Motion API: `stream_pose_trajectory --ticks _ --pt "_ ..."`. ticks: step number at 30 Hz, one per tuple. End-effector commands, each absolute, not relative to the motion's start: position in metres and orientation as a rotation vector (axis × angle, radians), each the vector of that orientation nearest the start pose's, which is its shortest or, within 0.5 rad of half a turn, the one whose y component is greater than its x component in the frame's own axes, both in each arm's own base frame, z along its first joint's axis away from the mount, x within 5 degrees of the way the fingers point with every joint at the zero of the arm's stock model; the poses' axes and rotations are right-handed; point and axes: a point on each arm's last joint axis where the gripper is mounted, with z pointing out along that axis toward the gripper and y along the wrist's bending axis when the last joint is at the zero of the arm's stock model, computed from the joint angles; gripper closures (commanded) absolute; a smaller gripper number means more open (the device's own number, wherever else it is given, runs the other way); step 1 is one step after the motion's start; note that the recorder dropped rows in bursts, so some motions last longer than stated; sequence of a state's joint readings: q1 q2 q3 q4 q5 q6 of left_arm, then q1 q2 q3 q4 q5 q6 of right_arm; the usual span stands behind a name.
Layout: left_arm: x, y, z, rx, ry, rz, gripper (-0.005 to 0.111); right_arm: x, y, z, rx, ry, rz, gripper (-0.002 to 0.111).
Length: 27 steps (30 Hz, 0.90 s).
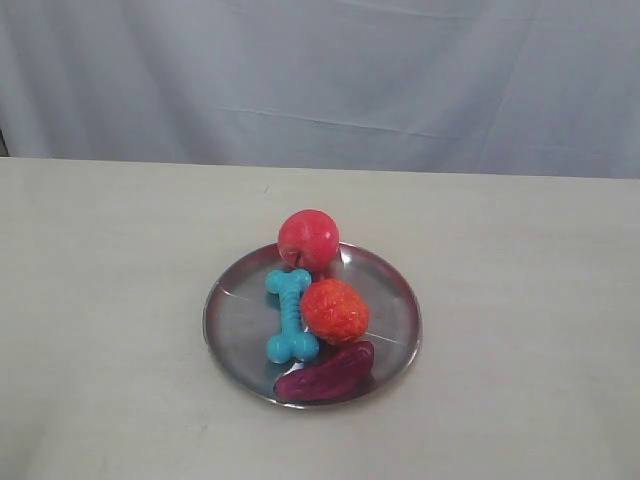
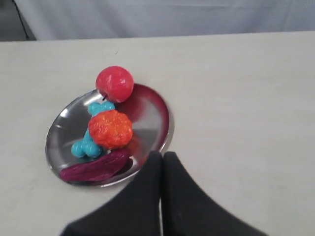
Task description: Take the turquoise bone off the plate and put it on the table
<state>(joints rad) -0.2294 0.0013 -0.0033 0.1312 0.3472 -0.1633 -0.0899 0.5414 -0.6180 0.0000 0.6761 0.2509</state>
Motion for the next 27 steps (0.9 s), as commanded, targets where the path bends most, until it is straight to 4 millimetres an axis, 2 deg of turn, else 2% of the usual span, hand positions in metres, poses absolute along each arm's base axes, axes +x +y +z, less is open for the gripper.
stream_pose_trajectory --ticks 1,6,9,14,16,17,21,24,27 --pt "0.053 -0.008 0.182 0.144 1.824 -0.152 0.107 0.119 -0.004 0.331 0.301 2.161 0.115 0.109" --pt "0.053 -0.008 0.182 0.144 1.824 -0.152 0.107 0.152 0.003 0.342 0.190 2.300 0.105 0.109" --pt "0.053 -0.008 0.182 0.144 1.824 -0.152 0.107 0.176 0.014 0.346 0.122 2.378 0.125 0.109" --pt "0.053 -0.008 0.182 0.144 1.824 -0.152 0.107 0.220 0.046 0.351 -0.014 2.472 0.169 0.109" --pt "0.053 -0.008 0.182 0.144 1.824 -0.152 0.107 0.246 0.072 0.353 -0.092 2.505 0.188 0.109" --pt "0.053 -0.008 0.182 0.144 1.824 -0.152 0.107 0.261 0.092 0.350 -0.129 2.523 0.201 0.109" --pt "0.053 -0.008 0.182 0.144 1.824 -0.152 0.107 0.305 0.143 0.331 -0.164 2.574 0.182 0.109" --pt "0.053 -0.008 0.182 0.144 1.824 -0.152 0.107 0.331 0.160 0.309 -0.167 2.625 0.170 0.109" --pt "0.053 -0.008 0.182 0.144 1.824 -0.152 0.107 0.352 0.171 0.278 -0.163 2.682 0.139 0.109"
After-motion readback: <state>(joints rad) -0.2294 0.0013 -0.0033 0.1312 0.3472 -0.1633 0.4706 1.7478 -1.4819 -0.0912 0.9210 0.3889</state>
